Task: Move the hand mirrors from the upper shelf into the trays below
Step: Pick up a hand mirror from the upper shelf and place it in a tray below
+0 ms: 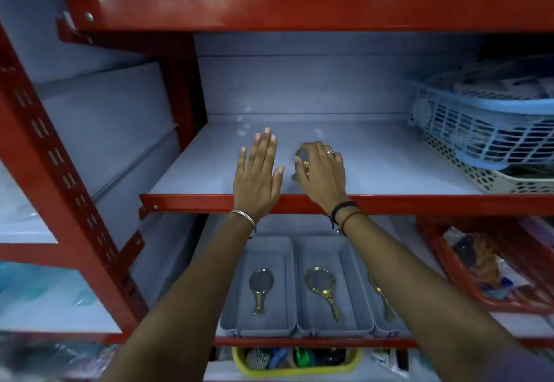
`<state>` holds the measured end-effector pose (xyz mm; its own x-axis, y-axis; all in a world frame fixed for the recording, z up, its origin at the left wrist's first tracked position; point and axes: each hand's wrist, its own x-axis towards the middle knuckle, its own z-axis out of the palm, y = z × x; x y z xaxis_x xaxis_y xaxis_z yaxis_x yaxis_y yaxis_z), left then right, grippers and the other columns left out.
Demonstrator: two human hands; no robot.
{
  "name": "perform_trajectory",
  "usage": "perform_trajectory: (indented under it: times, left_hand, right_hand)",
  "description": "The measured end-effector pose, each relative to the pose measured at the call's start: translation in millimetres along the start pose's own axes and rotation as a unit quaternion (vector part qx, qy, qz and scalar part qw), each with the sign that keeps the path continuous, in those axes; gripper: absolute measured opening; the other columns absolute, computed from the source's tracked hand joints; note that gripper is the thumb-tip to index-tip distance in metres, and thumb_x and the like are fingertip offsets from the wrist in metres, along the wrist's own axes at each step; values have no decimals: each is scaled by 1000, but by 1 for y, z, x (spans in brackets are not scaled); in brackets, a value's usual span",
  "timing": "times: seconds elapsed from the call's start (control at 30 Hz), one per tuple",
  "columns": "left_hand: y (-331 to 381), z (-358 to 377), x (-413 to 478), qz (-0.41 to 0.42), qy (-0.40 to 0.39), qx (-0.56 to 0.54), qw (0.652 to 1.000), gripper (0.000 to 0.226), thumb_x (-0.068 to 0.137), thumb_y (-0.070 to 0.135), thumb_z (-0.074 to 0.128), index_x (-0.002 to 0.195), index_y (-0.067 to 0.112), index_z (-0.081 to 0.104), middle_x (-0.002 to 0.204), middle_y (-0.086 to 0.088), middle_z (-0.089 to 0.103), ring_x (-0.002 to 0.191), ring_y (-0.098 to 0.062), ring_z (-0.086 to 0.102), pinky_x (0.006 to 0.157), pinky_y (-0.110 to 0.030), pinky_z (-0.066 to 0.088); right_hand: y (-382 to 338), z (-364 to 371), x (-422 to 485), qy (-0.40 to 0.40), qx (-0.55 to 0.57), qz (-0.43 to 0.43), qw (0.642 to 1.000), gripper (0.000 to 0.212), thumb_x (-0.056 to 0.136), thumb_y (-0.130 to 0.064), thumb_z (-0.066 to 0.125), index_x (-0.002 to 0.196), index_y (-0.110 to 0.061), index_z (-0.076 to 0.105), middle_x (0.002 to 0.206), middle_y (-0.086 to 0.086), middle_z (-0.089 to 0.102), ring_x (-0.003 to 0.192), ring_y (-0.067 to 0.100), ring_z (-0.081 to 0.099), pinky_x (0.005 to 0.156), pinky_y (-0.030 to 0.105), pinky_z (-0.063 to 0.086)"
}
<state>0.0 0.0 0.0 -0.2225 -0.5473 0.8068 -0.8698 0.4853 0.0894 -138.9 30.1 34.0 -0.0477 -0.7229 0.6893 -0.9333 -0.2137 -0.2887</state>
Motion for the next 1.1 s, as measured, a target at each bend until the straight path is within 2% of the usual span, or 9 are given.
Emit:
perform_trajectory:
  times: [0.1,0.2,0.27,0.4,0.5,0.6,0.7,0.87,1.1]
  left_hand:
    - [-1,6,-5,-43,-33,18,998,61,93,34,29,148,9,25,157,-6,26,146,-16,19,120,-38,12]
    - [0,13,-8,-39,-49,51,997,61,92,34,32,148,10,26,157,-4,28,145,-19,25,118,-43,19]
    - [-2,15,-6,-47,-39,59,996,61,91,33,33,147,10,29,156,-5,30,145,-21,28,117,-44,20]
    - [-1,17,-7,-49,-36,72,996,62,89,31,35,147,12,28,156,-5,30,145,-22,27,117,-44,20]
    - [-2,17,-7,-46,-38,75,995,62,89,31,36,147,12,27,156,-5,30,145,-21,25,117,-43,16]
    - [-2,16,-7,-46,-41,72,996,63,88,30,38,147,11,28,156,-5,31,144,-20,24,116,-42,14]
    - [-2,16,-7,-50,-47,69,995,63,88,31,38,147,10,28,156,-6,31,144,-19,23,116,-40,13]
    - [-2,15,-7,-64,-57,66,994,66,88,32,37,147,6,26,156,-9,28,144,-18,19,117,-37,11]
    - [2,9,-7,-84,-77,56,992,66,89,33,31,149,6,24,158,-10,22,147,-22,22,119,-38,14]
  right_hand:
    - [6,14,11,-71,-3,106,992,29,88,-26,50,103,-4,61,108,16,67,100,35,62,87,40,48]
    - [7,23,23,-200,1,244,949,46,84,-49,53,98,-7,65,109,16,69,105,37,61,100,51,45]
    - [9,28,31,-245,-8,276,929,51,82,-57,53,98,-11,67,111,13,68,110,35,59,105,52,39]
    - [11,35,42,-267,-21,289,919,25,83,-40,56,82,-14,58,110,11,68,106,32,60,96,38,43]
    - [14,38,47,-270,4,317,909,23,82,-37,56,82,-14,54,100,10,64,102,30,60,98,39,45]
    - [19,37,51,-264,163,361,879,31,82,-43,51,81,-13,59,72,4,58,58,13,61,60,23,45]
    - [23,34,53,-243,355,418,800,22,91,-24,48,75,-10,53,57,5,58,23,2,46,30,11,29]
    - [26,20,47,-148,512,449,717,11,92,-1,48,87,-2,58,66,9,59,39,6,55,33,11,41]
    - [35,-40,-10,-170,547,368,732,17,93,-14,53,83,-11,66,77,4,65,68,11,65,44,11,48]
